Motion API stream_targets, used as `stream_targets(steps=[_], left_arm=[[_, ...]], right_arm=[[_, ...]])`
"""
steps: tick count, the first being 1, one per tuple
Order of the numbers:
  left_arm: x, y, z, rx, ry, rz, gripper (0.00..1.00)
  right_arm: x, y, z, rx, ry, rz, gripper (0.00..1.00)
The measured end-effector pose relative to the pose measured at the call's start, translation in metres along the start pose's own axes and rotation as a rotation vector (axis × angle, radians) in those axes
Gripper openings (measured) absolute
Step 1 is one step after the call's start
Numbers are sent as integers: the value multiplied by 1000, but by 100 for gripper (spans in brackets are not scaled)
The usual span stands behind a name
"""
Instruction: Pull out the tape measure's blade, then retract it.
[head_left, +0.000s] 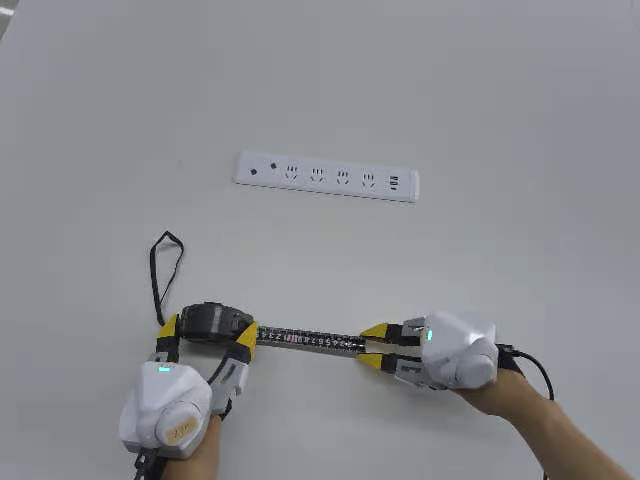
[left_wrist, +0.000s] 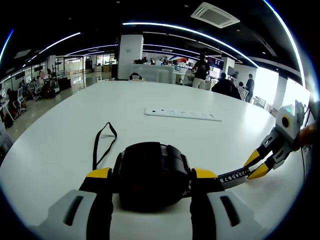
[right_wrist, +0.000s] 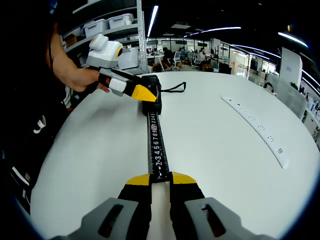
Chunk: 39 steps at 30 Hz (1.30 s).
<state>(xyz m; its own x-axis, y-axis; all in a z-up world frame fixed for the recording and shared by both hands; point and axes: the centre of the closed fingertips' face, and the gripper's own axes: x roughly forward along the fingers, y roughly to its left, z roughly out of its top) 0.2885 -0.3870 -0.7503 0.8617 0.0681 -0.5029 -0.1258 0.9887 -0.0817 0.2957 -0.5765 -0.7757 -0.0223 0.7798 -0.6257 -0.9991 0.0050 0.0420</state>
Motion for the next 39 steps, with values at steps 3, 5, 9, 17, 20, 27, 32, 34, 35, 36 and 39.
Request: stream_targets(steps=[3, 5, 9, 17, 20, 27, 32, 34, 35, 36, 39], left_arm=[[0, 0, 1, 0, 1, 1, 59], [0, -1, 1, -1, 0, 1, 59], [1, 2, -2, -1, -1, 2, 59], [1, 1, -1, -2, 0, 1, 59], [0, 0, 0, -1, 0, 1, 59], [-1, -1, 1, -2, -1, 2, 59], [-2, -2, 2, -2, 0, 2, 59], [-2, -3, 3, -2, 0, 2, 59], [-2, -3, 3, -2, 0, 2, 59], [-1, -2, 2, -2, 0, 2, 59], [0, -1, 1, -2, 1, 2, 59]], right_arm=[[3, 0, 2, -1, -2, 1, 11], [4, 1, 4, -3, -2, 1, 11], [6, 1, 5, -4, 0, 0, 11], [14, 2, 12, -7, -4, 0, 11], [18, 3, 15, -6, -6, 2, 11], [26, 4, 21, -7, -9, 4, 11], [31, 3, 26, -10, -12, 2, 11], [34, 3, 26, -12, -12, 1, 11], [35, 3, 27, -13, -12, 1, 11], [36, 3, 28, -14, -13, 0, 11], [39, 4, 31, -13, -14, 0, 11]])
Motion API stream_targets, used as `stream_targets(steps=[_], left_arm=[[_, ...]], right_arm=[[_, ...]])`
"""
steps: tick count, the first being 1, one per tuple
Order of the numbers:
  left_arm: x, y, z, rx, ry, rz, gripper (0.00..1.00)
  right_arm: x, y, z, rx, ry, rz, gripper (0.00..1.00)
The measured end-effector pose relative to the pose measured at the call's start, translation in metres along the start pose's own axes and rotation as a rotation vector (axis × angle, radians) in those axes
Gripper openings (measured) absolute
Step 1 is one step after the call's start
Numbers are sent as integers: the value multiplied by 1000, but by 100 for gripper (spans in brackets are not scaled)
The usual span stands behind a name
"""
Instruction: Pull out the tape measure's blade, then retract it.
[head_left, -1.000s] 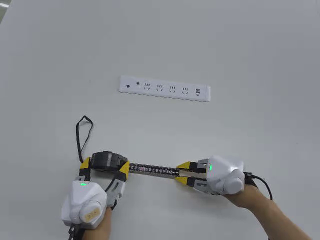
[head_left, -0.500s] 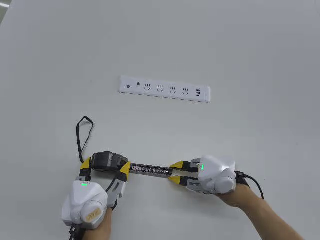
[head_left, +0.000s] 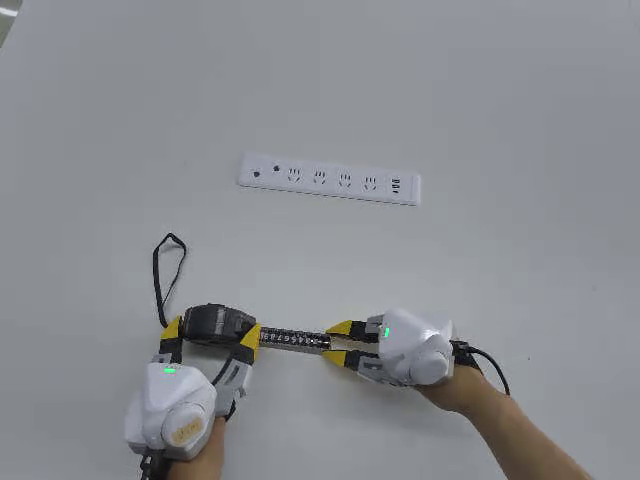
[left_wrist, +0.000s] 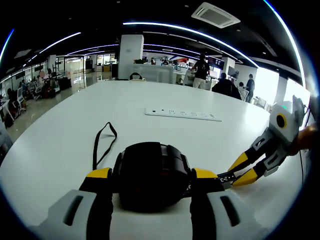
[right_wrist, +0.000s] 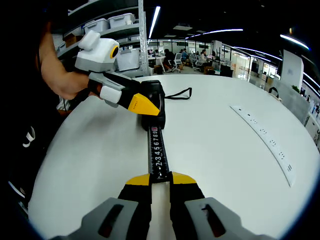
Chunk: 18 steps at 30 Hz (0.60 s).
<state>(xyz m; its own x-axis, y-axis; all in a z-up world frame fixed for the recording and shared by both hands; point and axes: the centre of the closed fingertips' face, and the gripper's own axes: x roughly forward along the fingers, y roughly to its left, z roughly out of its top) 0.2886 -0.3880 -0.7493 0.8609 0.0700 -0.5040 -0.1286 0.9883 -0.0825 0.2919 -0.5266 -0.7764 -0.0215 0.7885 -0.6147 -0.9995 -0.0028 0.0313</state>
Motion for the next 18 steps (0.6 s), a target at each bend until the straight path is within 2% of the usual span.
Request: stream_targets(steps=[18], left_arm=[[1, 0, 0, -2, 2, 0, 59]], right_arm=[[21, 2, 12, 7, -10, 9, 11]])
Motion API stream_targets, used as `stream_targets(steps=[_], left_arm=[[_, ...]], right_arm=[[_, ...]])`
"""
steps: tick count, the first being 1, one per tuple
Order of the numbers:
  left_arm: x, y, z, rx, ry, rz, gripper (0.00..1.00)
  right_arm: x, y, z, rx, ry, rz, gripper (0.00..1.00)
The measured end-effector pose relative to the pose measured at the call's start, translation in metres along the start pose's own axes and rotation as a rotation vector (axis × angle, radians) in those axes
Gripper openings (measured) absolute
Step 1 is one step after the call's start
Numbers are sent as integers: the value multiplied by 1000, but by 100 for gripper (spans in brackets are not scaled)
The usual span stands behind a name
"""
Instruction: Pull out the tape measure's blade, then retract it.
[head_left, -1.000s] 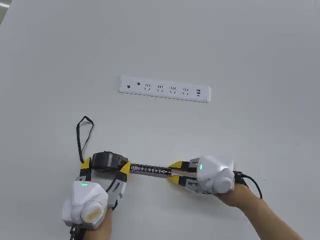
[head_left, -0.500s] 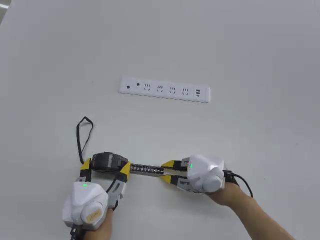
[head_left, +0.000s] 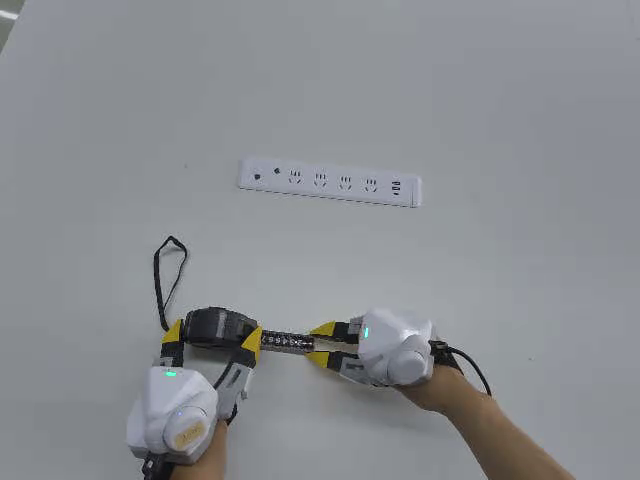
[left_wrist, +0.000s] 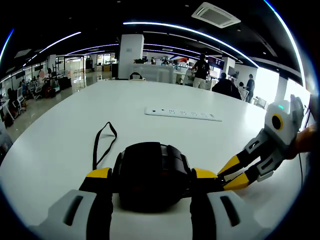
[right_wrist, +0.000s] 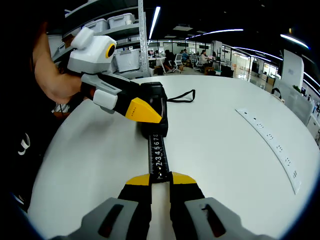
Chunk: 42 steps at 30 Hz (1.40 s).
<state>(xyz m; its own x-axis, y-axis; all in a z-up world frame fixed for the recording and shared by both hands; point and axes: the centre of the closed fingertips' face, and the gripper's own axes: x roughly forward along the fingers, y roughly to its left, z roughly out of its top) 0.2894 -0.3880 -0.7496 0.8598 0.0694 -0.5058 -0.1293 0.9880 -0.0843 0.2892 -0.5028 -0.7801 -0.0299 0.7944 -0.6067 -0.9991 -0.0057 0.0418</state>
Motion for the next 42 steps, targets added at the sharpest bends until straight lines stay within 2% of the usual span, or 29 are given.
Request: stream_targets(steps=[8, 26, 42], left_arm=[[0, 1, -1, 0, 2, -1, 59], [0, 0, 0, -4, 6, 0, 59], [1, 4, -3, -36, 11, -8, 59]], right_arm=[[12, 2, 8, -6, -9, 8, 11], [26, 2, 18, -13, -24, 12, 11], [39, 2, 27, -24, -36, 10, 11]])
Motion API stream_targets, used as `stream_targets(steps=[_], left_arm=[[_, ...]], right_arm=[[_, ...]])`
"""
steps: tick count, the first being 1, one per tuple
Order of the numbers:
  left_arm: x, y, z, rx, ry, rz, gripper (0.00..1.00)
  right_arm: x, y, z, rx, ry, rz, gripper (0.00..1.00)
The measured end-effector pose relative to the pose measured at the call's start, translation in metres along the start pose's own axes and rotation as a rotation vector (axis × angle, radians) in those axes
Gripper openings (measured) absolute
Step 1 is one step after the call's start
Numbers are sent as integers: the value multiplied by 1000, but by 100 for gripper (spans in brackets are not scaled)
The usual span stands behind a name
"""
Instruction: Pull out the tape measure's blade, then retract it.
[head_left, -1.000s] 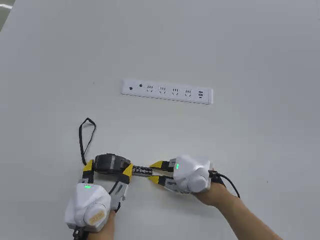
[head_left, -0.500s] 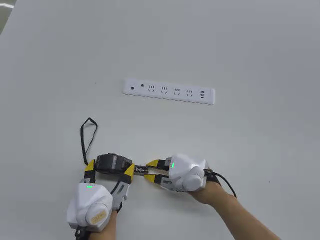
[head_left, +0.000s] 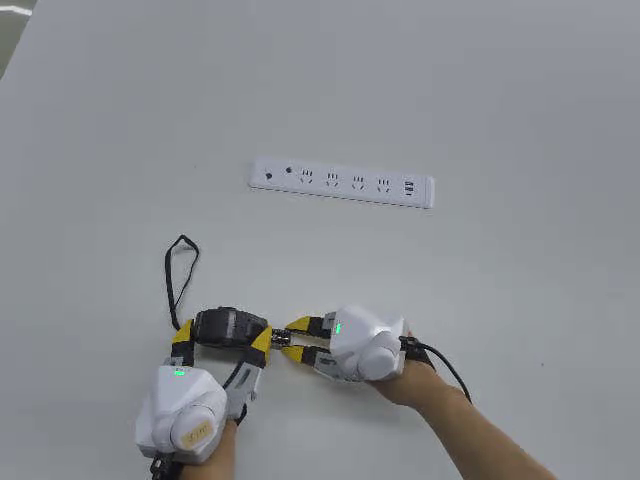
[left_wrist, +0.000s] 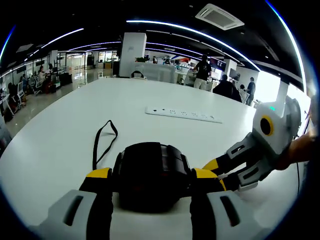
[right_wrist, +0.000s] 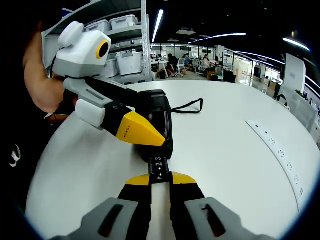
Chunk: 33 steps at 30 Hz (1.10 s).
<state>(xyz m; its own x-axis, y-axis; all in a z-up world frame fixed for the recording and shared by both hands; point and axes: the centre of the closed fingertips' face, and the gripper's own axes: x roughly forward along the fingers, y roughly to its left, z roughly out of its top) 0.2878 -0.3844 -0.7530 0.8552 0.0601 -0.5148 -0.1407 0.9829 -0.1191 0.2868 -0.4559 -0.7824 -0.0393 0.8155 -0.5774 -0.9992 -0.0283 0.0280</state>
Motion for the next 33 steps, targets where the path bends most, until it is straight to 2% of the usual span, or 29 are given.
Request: stream_targets(steps=[7, 24, 33], left_arm=[[-1, 0, 2, -19, 2, -11, 59], [-1, -2, 3, -18, 4, -23, 59], [-2, -2, 3, -19, 1, -30, 60]], right_arm=[[3, 1, 2, -4, -1, 0, 11], [17, 3, 12, -6, -12, 12, 11], [16, 5, 13, -27, -14, 24, 12]])
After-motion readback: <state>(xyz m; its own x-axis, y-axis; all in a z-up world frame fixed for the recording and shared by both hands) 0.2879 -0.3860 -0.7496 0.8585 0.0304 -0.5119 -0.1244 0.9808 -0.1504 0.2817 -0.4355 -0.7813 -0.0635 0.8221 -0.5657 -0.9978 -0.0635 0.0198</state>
